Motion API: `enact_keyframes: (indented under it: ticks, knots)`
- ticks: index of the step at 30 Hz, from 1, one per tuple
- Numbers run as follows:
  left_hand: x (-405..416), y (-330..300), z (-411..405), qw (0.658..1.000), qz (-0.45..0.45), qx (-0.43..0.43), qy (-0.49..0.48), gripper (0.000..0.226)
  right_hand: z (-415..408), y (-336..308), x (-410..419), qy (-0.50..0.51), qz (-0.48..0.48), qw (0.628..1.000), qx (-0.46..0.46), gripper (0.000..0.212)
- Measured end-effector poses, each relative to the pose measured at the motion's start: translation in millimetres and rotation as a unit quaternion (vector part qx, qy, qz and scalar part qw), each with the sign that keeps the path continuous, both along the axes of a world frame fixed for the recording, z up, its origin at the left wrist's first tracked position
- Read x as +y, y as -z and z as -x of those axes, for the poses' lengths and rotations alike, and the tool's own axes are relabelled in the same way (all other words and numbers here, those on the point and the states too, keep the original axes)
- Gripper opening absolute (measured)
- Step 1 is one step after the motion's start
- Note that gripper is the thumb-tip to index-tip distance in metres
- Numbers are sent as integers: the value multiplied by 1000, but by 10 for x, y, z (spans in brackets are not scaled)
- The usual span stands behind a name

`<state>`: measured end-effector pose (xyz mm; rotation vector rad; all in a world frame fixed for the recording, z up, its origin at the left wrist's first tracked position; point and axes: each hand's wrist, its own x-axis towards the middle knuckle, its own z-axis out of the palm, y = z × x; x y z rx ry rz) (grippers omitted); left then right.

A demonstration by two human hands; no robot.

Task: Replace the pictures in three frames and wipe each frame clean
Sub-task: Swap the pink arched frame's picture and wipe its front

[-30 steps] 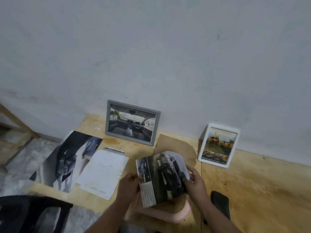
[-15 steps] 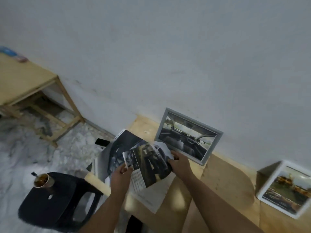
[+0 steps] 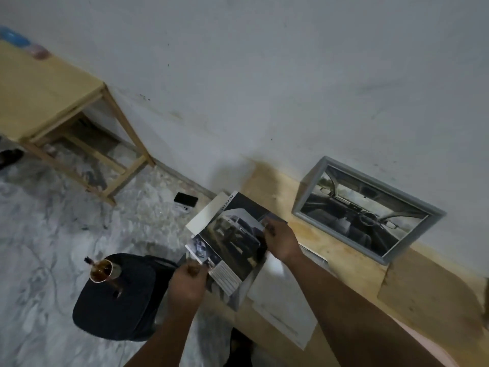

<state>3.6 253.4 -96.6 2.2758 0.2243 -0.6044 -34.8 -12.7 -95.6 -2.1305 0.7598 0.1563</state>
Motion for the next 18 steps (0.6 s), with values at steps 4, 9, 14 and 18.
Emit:
enact_keyframes:
  ticks: [4,9,14,18]
  knots:
    - [75,169,-40,977,-70,-106,173,31,422,13,-64,33,97,994,26,40]
    - [-129,250,-108,869,-161,-209,419,49,1235,78,-7,51,201,973,105,65]
    - [-163,277,-92,823,-189,-192,500,63,1534,233,137,-33,228,948,222,122]
    - [-184,261,-83,817,-203,-195,503,63,1543,259,192,-39,243,935,254,127]
